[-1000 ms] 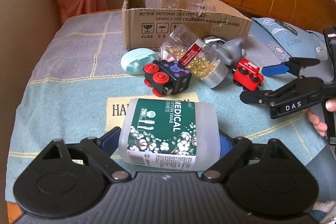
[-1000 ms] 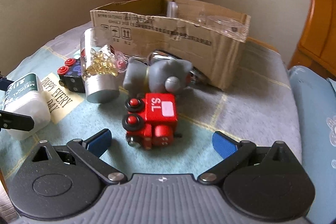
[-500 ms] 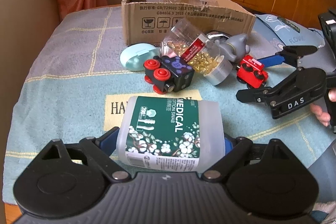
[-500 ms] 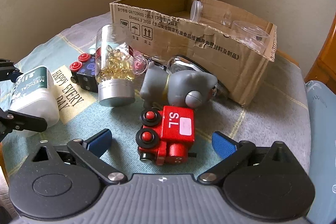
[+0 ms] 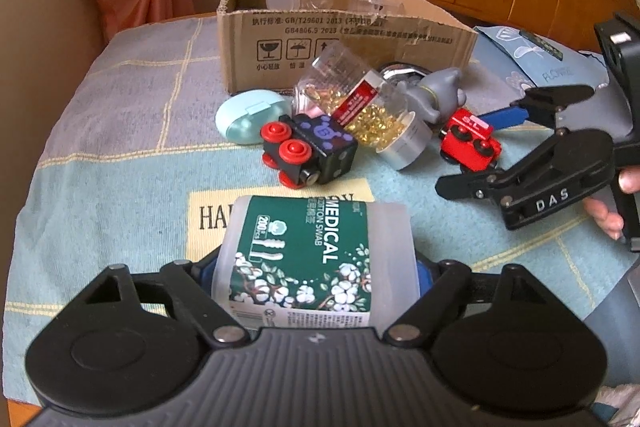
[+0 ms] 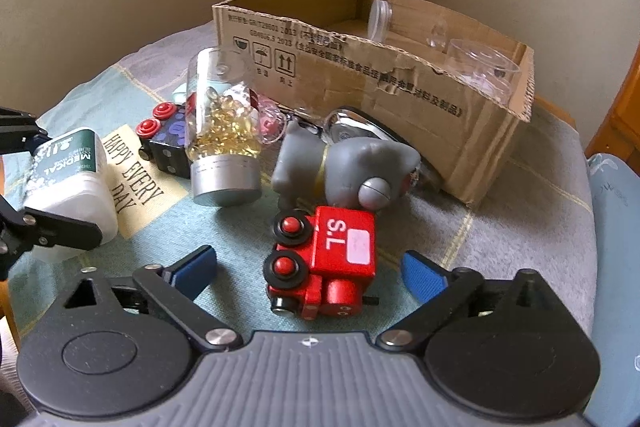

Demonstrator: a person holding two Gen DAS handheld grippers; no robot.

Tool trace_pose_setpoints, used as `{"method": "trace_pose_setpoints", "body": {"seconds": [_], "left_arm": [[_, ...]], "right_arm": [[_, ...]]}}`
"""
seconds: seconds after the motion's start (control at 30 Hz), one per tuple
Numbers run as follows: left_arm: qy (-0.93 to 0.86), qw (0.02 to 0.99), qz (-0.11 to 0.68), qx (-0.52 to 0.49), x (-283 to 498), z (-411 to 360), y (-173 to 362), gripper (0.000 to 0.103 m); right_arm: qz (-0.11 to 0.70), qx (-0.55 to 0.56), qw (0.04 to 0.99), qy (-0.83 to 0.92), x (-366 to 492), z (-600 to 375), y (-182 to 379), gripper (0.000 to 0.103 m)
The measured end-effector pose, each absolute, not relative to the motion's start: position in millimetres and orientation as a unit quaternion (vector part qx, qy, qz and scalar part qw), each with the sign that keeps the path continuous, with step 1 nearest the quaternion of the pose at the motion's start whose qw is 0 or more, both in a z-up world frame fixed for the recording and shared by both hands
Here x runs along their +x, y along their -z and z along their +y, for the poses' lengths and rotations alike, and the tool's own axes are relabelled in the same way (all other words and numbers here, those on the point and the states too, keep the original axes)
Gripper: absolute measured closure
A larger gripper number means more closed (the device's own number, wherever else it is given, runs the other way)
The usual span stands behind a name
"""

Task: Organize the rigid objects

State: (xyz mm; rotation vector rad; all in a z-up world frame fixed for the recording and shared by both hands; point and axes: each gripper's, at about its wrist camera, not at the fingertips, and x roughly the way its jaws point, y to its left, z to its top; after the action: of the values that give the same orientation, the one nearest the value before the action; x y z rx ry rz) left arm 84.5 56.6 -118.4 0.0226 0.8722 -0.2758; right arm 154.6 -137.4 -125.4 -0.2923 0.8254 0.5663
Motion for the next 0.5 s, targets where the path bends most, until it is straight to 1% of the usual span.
{"method": "trace_pose_setpoints", "body": {"seconds": [0.03, 0.1, 0.13, 0.2, 0.23, 0.3, 0.37, 0.5], "left_arm": [[0.133, 0.897, 0.421, 0.011, 84, 57, 119, 0.019], [0.133, 0.897, 0.421, 0.011, 84, 57, 119, 0.019], [0.133, 0.897, 0.421, 0.011, 83, 57, 118, 0.019], [0.134, 0.897, 0.421, 0.01, 84, 58, 118, 0.019], [0.134, 0.897, 0.421, 0.01, 84, 58, 118, 0.019], [0.136, 0.897, 0.421, 0.011, 84, 58, 118, 0.019], [0.137, 0.897, 0.421, 0.012, 84, 58, 117, 0.019], [0.14, 0.896, 0.421, 0.02, 84, 58, 115, 0.019]], "right_arm": [[0.394, -0.142, 0.866, -0.272, 155, -137, 124, 0.009], [0.395, -0.144, 0.864, -0.276, 155, -135, 122, 0.017], [0.395, -0.146, 0.864, -0.275, 155, -134, 121, 0.019], [0.394, -0.149, 0.866, -0.271, 153, -133, 119, 0.028], [0.394, -0.15, 0.866, -0.271, 153, -133, 118, 0.03], [0.393, -0.155, 0.866, -0.268, 151, -133, 116, 0.043], [0.397, -0.158, 0.865, -0.265, 151, -133, 114, 0.047], [0.403, -0.162, 0.862, -0.26, 149, -133, 112, 0.047]]}}
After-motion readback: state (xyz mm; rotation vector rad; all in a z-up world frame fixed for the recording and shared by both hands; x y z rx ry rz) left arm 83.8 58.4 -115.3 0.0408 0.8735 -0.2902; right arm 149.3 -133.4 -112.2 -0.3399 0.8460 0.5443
